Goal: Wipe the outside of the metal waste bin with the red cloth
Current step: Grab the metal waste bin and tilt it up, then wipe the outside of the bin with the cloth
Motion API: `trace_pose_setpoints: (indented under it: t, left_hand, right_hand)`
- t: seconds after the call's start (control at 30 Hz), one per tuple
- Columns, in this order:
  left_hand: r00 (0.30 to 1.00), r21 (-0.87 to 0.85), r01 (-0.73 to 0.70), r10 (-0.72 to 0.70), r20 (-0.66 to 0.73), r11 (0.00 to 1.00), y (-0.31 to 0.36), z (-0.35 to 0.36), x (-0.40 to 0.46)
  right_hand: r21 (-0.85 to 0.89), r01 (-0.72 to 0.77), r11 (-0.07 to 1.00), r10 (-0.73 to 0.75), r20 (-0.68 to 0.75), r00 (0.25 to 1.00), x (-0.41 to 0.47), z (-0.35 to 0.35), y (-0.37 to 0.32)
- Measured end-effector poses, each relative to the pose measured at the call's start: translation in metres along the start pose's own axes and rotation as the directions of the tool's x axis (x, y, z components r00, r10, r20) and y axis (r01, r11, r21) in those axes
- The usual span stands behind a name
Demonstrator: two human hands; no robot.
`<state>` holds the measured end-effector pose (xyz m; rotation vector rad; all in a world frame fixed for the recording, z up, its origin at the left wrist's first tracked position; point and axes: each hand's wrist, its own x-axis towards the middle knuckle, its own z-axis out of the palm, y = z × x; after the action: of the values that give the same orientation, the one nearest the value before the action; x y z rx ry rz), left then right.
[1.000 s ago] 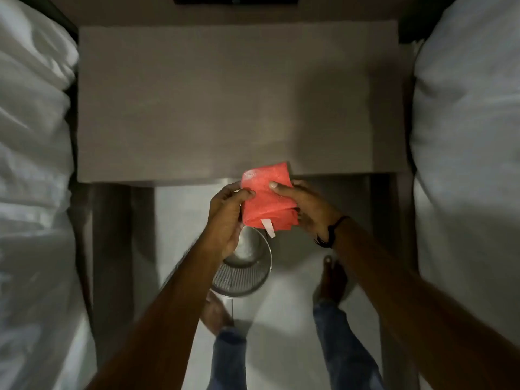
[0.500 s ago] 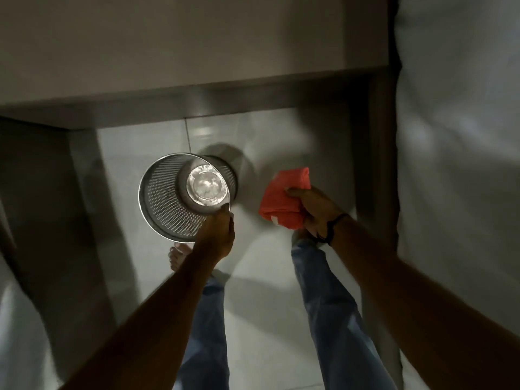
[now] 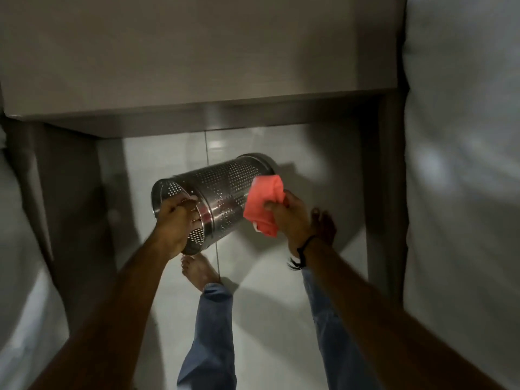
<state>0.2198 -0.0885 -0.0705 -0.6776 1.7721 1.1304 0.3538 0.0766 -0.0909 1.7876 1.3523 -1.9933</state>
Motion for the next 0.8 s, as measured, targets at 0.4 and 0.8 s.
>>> trace_pose_setpoints:
  t: [0.4,0.8]
  left_hand:
    - [0.998,-0.441,0.068,-0.066,0.019,0.895,-0.008,-0.003,0.0]
    - [0.995,-0.568,0.098,-0.093,0.038,0.817,-0.032,-0.018,0.02]
  right_hand:
    - [-0.588,0.559,0.585,-0.343,0.445,0.827,-0.038,0.083,0.058]
    - [-0.68,0.733,0.037,-0.186,0.716,0.673,-0.031,0.069,0.07]
